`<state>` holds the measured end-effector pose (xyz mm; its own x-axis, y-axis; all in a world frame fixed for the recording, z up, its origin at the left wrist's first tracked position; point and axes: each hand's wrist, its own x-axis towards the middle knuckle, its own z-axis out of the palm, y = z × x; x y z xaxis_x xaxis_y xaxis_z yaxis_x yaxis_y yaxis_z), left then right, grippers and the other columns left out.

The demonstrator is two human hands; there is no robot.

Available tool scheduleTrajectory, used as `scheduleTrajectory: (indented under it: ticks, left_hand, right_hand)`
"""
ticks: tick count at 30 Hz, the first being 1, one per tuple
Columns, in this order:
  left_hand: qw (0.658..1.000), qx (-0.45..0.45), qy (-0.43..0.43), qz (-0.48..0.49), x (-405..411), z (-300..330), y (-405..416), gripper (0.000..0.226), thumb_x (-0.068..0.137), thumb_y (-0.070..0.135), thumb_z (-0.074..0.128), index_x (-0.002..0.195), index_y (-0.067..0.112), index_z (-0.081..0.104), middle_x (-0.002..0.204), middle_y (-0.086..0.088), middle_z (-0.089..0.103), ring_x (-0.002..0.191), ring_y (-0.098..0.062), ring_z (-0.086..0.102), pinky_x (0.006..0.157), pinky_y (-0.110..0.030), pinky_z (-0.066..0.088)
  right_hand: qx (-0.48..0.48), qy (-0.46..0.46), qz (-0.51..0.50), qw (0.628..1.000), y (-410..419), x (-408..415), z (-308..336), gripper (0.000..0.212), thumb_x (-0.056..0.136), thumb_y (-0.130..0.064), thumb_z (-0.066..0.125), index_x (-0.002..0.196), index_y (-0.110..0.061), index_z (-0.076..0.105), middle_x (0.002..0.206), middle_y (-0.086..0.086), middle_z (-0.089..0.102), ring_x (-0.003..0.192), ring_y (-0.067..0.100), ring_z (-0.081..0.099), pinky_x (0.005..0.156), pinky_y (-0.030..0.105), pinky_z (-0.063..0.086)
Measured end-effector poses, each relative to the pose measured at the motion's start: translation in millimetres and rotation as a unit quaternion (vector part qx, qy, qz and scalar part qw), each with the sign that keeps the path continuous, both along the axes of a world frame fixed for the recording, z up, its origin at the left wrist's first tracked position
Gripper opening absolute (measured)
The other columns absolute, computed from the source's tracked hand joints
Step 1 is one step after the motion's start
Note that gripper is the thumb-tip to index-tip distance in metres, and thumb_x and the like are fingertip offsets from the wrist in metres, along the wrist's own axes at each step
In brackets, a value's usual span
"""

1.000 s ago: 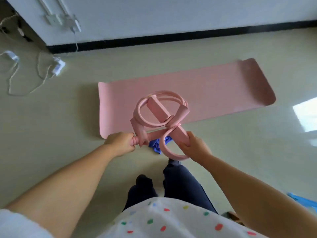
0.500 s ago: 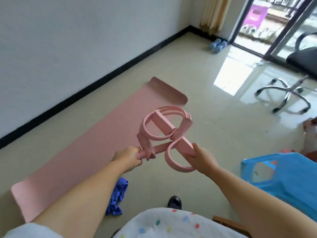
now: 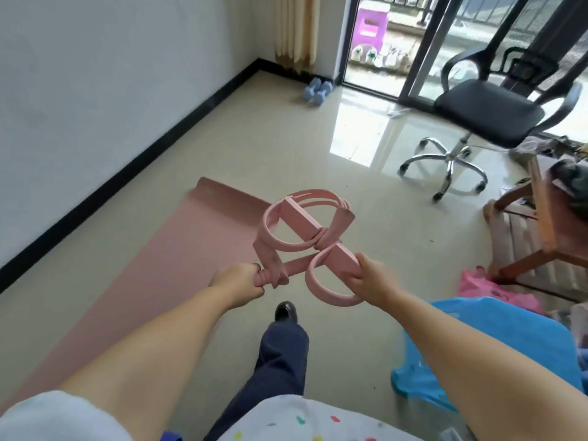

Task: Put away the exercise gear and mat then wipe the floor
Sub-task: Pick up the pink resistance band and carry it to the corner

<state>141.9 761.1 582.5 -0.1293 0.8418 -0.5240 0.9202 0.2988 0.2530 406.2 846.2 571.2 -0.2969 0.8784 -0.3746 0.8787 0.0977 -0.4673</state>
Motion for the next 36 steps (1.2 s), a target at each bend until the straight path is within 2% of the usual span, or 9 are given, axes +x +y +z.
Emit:
scheduleTrajectory:
  ticks: [4,9,14,18,22,26,29,33,36]
  left_hand:
    - [1.0,0.002,-0.002,-0.018,-16.1,-4.9,106.7,0.003,0.082,0.028,0.051,0.082,0.027,0.049,0.083,0.007,0.056,0.079,-0.02,0.055,0.065,-0.027,0.042]
    - [0.996,0.0,0.024,-0.09,-31.8,7.7,243.7,0.018,0.081,0.032,0.052,0.097,0.024,0.055,0.094,0.006,0.06,0.092,-0.02,0.059,0.068,-0.026,0.042]
    - [0.989,0.003,0.017,-0.146,-17.9,16.4,358.9,0.006,0.083,0.029,0.051,0.085,0.025,0.047,0.085,0.008,0.055,0.08,-0.018,0.052,0.065,-0.027,0.037]
    - [0.987,0.0,0.024,-0.158,-13.0,8.1,454.0,0.008,0.084,0.032,0.052,0.087,0.026,0.046,0.099,0.005,0.063,0.093,-0.02,0.059,0.067,-0.027,0.037]
    - [0.989,0.003,0.048,-0.138,-17.7,-0.1,546.4,0.009,0.084,0.03,0.051,0.092,0.026,0.051,0.105,0.004,0.064,0.101,-0.022,0.06,0.068,-0.026,0.036]
    - [0.994,0.01,0.057,-0.089,-29.8,7.9,635.6,0.007,0.084,0.031,0.051,0.089,0.026,0.049,0.106,0.002,0.065,0.1,-0.023,0.06,0.068,-0.025,0.037]
    - [0.998,0.012,0.052,-0.037,-42.4,18.8,685.1,0.007,0.085,0.031,0.051,0.088,0.026,0.047,0.103,0.002,0.064,0.096,-0.023,0.06,0.067,-0.025,0.036]
    - [0.999,0.0,0.051,0.008,-74.6,15.8,742.0,0.01,0.084,0.031,0.051,0.087,0.025,0.045,0.1,0.002,0.063,0.089,-0.022,0.059,0.064,-0.026,0.036]
    - [0.999,-0.012,0.04,0.032,-103.6,11.9,789.2,0.007,0.083,0.031,0.051,0.086,0.027,0.046,0.091,0.005,0.059,0.086,-0.019,0.056,0.064,-0.027,0.036]
  right_hand:
    - [0.0,0.003,-0.021,1.0,96.3,-11.5,-2.9,0.029,0.086,-0.039,0.057,0.105,-0.017,0.055,0.092,0.003,0.065,0.079,0.026,0.059,0.072,0.036,0.051]
    - [-0.008,-0.035,-0.064,0.997,201.8,-12.6,12.3,0.032,0.087,-0.043,0.054,0.108,-0.02,0.055,0.091,0.001,0.066,0.077,0.024,0.058,0.067,0.032,0.046]
    - [-0.027,-0.017,-0.113,0.993,290.3,1.7,15.0,0.033,0.087,-0.043,0.053,0.114,-0.023,0.054,0.089,-0.002,0.063,0.078,0.021,0.06,0.071,0.034,0.052]
    - [-0.032,-0.015,-0.118,0.992,381.9,7.5,10.9,0.031,0.086,-0.042,0.054,0.113,-0.025,0.055,0.093,-0.002,0.065,0.083,0.022,0.061,0.073,0.035,0.052]
    - [-0.041,0.004,-0.097,0.994,486.9,0.0,0.1,0.031,0.083,-0.045,0.054,0.109,-0.028,0.055,0.092,-0.004,0.066,0.082,0.019,0.062,0.075,0.037,0.054]
    - [-0.047,-0.005,-0.057,0.997,603.7,-16.1,5.4,0.023,0.08,-0.048,0.05,0.093,-0.029,0.05,0.078,-0.008,0.061,0.071,0.017,0.059,0.066,0.035,0.051]
    - [-0.054,0.004,-0.023,0.998,680.0,-35.5,12.6,0.03,0.076,-0.049,0.05,0.094,-0.025,0.05,0.081,-0.004,0.063,0.075,0.022,0.061,0.071,0.04,0.053]
    - [-0.042,-0.018,0.042,0.998,761.8,-76.9,20.3,0.026,0.084,-0.043,0.053,0.1,-0.022,0.052,0.086,-0.003,0.064,0.077,0.023,0.06,0.066,0.033,0.047]
    - [-0.039,-0.028,0.081,0.996,820.6,-113.5,17.2,0.024,0.087,-0.04,0.053,0.097,-0.019,0.05,0.086,-0.001,0.061,0.075,0.024,0.057,0.06,0.031,0.041]
